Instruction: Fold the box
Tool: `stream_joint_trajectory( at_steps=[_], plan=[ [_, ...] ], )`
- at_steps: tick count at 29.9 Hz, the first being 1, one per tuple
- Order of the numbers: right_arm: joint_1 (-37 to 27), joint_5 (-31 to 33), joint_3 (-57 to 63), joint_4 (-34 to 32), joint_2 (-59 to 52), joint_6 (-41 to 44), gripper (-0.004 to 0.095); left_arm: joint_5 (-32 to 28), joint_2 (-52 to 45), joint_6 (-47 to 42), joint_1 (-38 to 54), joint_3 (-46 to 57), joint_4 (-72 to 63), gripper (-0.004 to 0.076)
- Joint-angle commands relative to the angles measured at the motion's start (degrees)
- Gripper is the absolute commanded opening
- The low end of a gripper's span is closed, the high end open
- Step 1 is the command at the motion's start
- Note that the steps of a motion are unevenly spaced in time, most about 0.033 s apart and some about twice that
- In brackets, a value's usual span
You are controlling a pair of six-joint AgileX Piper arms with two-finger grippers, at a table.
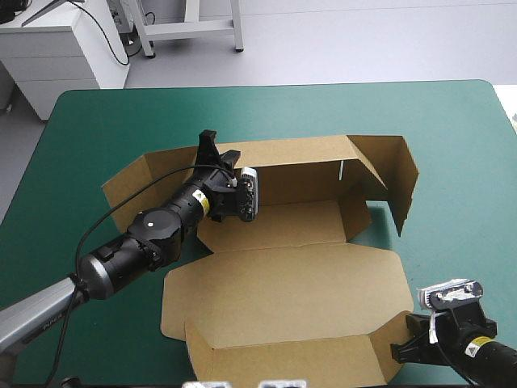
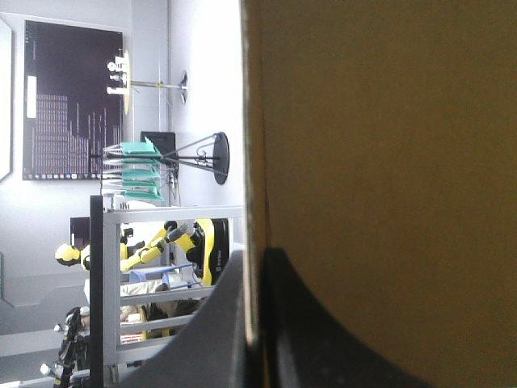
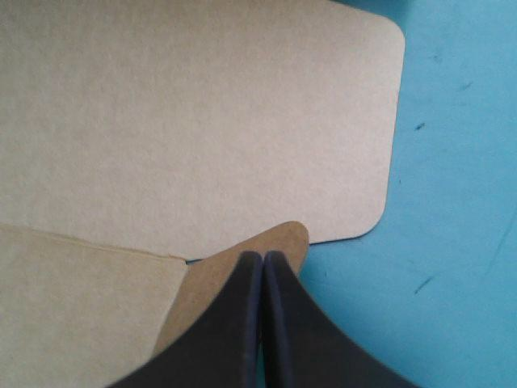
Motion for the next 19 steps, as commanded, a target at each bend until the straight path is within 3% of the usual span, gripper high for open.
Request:
stream_joint_trajectory(
  at_steps=[1, 7, 19],
  plan=[
    [0.31, -5.81, -3.51, 4.40, 0.83, 0.43, -0.0020, 3.08, -2.28, -6.65, -0.16, -0.32, 8.13, -0.0009],
    [0.31, -10.83, -10.82, 5.03, 0.96, 0.43, -0.0018, 1.19, -2.28, -17.22, -0.16, -0.05, 15.64, -0.0008],
    [0.31, -12.43, -25.78, 0.42, 14.56, 3.38, -0.0018, 2.52, -2.17, -15.19, -0.16, -0.53, 15.64, -0.0009]
  ],
)
